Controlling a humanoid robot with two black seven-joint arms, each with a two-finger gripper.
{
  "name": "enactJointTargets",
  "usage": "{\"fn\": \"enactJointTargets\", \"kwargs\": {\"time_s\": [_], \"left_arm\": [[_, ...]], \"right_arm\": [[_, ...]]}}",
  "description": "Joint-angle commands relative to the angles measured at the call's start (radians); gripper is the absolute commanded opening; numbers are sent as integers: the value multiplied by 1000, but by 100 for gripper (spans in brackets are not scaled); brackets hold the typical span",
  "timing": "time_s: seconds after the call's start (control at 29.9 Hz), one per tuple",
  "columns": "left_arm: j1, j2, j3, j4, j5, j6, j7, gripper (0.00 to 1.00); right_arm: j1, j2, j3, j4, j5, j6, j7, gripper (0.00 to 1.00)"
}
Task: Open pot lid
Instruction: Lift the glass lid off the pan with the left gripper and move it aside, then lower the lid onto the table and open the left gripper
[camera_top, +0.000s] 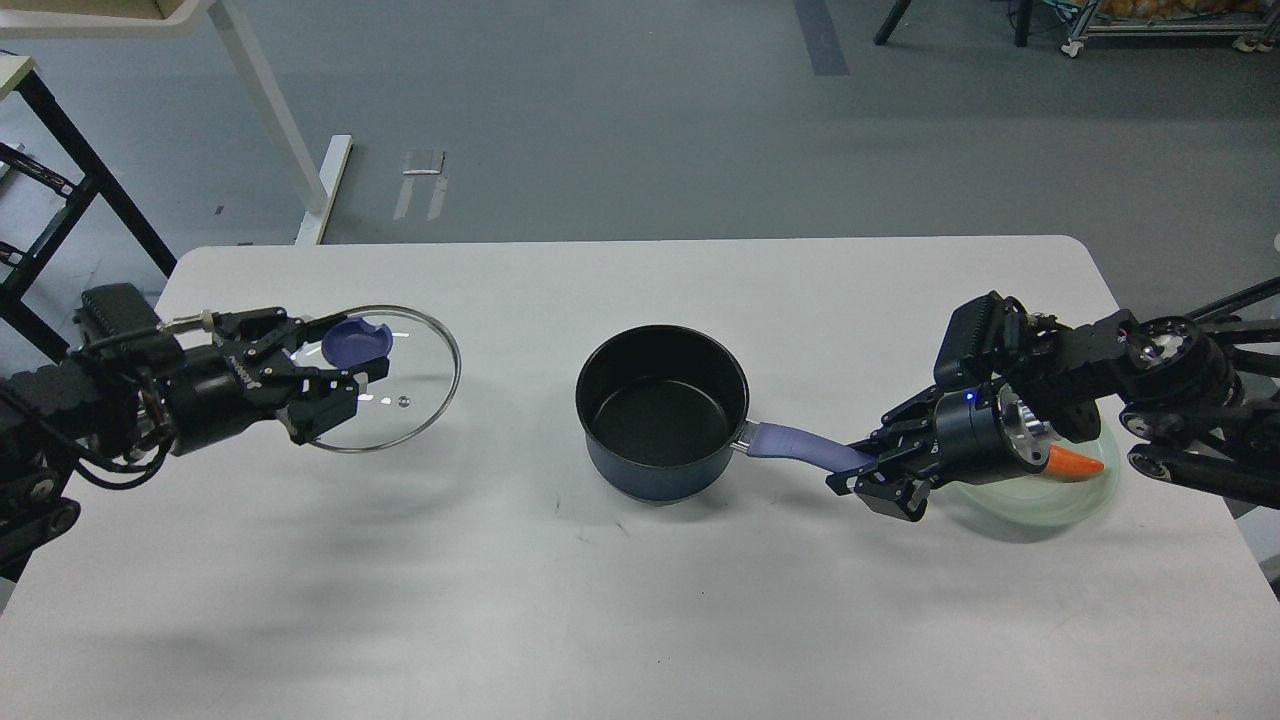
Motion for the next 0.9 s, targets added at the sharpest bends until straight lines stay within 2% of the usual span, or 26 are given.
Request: {"fn": "enactJointTargets", "kwargs": {"time_s": [0.0, 0.07, 0.3, 0.43, 0.54, 0.6, 0.64, 0.77, 0.87], "left_arm": [[76, -3, 0, 40, -16, 75, 0, 47], [111, -9, 1, 76, -20, 113, 0, 47], [146, -72, 66, 191, -20, 113, 0, 48], [148, -80, 78, 197, -22, 113, 0, 50], [148, -80, 78, 197, -28, 113, 0, 61], [147, -80, 79, 197, -49, 113, 0, 79], [147, -80, 84, 197, -59, 113, 0, 84], [137, -78, 89, 188, -83, 113, 0, 94], [133, -72, 89, 179, -95, 113, 0, 97]], "right_arm": [[0, -4, 1, 0, 0, -2, 0, 35], [0, -5, -1, 0, 0, -2, 0, 35], [-5, -11, 1, 0, 1, -4, 0, 35], [-5, -13, 1, 0, 1, -4, 0, 35], [-5, -13, 1, 0, 1, -5, 0, 36], [-5, -13, 1, 0, 1, -5, 0, 37], [-5, -13, 1, 0, 1, -5, 0, 37], [-5, -13, 2, 0, 1, -4, 0, 37], [-5, -13, 2, 0, 1, -5, 0, 37]]}}
